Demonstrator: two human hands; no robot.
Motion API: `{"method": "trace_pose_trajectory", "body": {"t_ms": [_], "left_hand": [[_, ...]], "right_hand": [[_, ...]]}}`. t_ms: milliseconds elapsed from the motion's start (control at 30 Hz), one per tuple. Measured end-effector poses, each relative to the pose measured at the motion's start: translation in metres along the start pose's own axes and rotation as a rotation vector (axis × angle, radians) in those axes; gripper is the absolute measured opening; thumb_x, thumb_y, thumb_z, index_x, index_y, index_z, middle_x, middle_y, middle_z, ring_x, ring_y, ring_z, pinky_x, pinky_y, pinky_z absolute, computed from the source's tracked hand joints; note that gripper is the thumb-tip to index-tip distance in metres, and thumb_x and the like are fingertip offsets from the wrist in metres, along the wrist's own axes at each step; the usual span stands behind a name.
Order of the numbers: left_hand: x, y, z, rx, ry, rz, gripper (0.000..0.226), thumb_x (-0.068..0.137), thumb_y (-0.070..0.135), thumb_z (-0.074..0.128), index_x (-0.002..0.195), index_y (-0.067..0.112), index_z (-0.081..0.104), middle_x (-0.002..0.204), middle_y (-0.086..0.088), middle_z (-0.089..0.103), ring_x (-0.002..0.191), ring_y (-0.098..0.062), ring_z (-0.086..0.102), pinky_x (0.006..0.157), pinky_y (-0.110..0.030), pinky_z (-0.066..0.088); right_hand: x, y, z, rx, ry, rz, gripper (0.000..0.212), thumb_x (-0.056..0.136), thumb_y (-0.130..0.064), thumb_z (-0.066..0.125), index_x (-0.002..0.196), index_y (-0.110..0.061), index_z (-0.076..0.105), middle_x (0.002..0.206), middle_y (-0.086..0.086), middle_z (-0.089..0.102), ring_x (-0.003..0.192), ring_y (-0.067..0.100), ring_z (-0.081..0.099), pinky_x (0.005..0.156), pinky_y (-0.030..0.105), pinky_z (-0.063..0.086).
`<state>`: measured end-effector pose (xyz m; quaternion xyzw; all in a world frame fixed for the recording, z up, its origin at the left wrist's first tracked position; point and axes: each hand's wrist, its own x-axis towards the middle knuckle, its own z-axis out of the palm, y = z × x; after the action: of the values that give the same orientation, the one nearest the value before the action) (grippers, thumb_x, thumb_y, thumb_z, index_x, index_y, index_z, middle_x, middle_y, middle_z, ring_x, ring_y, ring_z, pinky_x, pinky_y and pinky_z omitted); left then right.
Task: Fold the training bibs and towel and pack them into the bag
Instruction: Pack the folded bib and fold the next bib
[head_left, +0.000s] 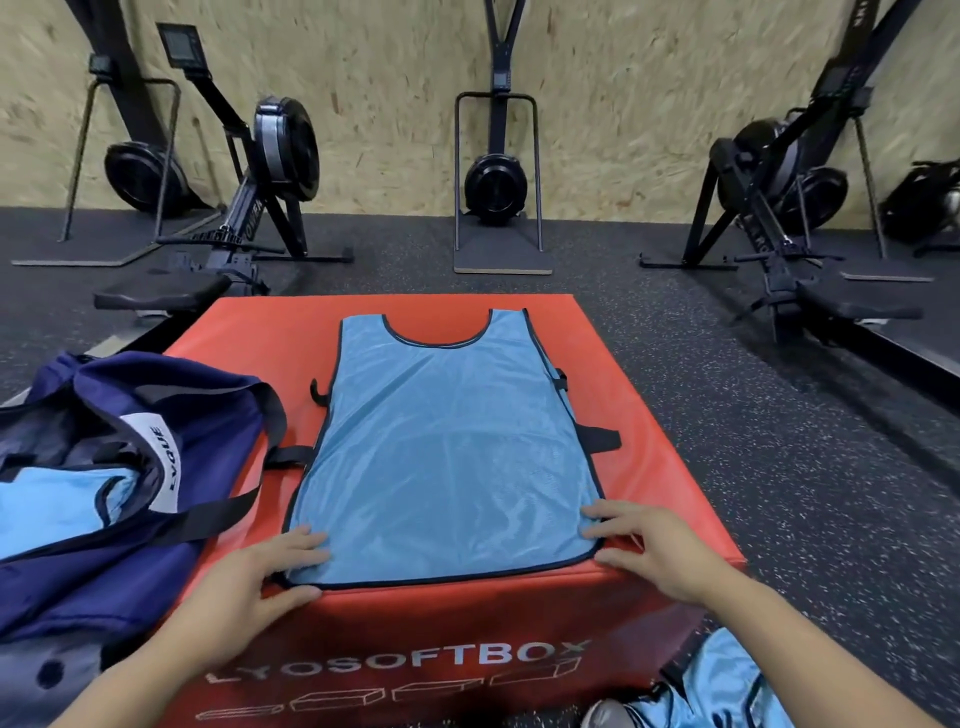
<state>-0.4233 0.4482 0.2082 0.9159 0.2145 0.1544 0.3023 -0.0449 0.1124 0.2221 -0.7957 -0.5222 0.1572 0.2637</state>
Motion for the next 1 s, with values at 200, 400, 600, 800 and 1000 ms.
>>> {"method": "trace_pose_trajectory", "body": {"t_ms": [200, 400, 600, 800, 1000], "left_hand": [[0.009, 0.005, -0.009, -0.028, 0.018, 0.005, 0.022, 0.075, 0.043, 0.078, 0.095, 0.052, 0.076, 0.118, 0.035, 0.065, 0.121, 0.010, 0.054, 0.103, -0.025, 0.045], [0.016, 0.007, -0.014, 0.066, 0.007, 0.069, 0.018, 0.076, 0.061, 0.068, 0.088, 0.051, 0.076, 0.114, 0.032, 0.065, 0.111, 0.006, 0.059, 0.091, -0.016, 0.046], [0.021, 0.017, -0.006, 0.112, 0.112, 0.083, 0.007, 0.090, 0.039, 0.062, 0.090, 0.044, 0.057, 0.099, 0.021, 0.061, 0.091, 0.002, 0.059, 0.080, -0.019, 0.045], [0.033, 0.037, -0.015, -0.136, 0.218, -0.030, 0.033, 0.092, -0.002, 0.058, 0.095, 0.029, 0.046, 0.067, -0.004, 0.054, 0.050, -0.010, 0.039, 0.050, -0.030, 0.042], [0.044, 0.027, -0.020, -0.257, 0.163, -0.167, 0.040, 0.090, 0.019, 0.069, 0.116, 0.042, 0.049, 0.093, 0.006, 0.071, 0.077, -0.017, 0.066, 0.077, -0.039, 0.056]], "right_hand": [[0.009, -0.005, -0.001, -0.015, 0.090, -0.037, 0.027, 0.081, -0.026, 0.083, 0.087, -0.049, 0.072, 0.116, -0.022, 0.064, 0.108, -0.008, 0.058, 0.089, 0.007, 0.038], [0.018, -0.006, 0.003, -0.101, 0.147, -0.130, 0.009, 0.084, -0.035, 0.077, 0.092, -0.041, 0.076, 0.110, -0.027, 0.063, 0.106, -0.005, 0.058, 0.086, 0.007, 0.039], [0.023, -0.018, 0.004, -0.070, 0.256, -0.115, 0.013, 0.096, -0.019, 0.064, 0.099, -0.032, 0.061, 0.099, -0.018, 0.065, 0.097, 0.004, 0.060, 0.085, 0.021, 0.045], [0.028, -0.048, -0.008, 0.378, 0.303, 0.001, 0.024, 0.098, 0.002, 0.050, 0.093, -0.021, 0.052, 0.071, -0.001, 0.052, 0.065, 0.015, 0.049, 0.066, 0.037, 0.041], [0.042, -0.053, -0.010, 0.534, 0.295, 0.290, 0.019, 0.098, -0.002, 0.049, 0.095, -0.018, 0.059, 0.074, -0.007, 0.059, 0.073, 0.009, 0.051, 0.065, 0.022, 0.038]]}}
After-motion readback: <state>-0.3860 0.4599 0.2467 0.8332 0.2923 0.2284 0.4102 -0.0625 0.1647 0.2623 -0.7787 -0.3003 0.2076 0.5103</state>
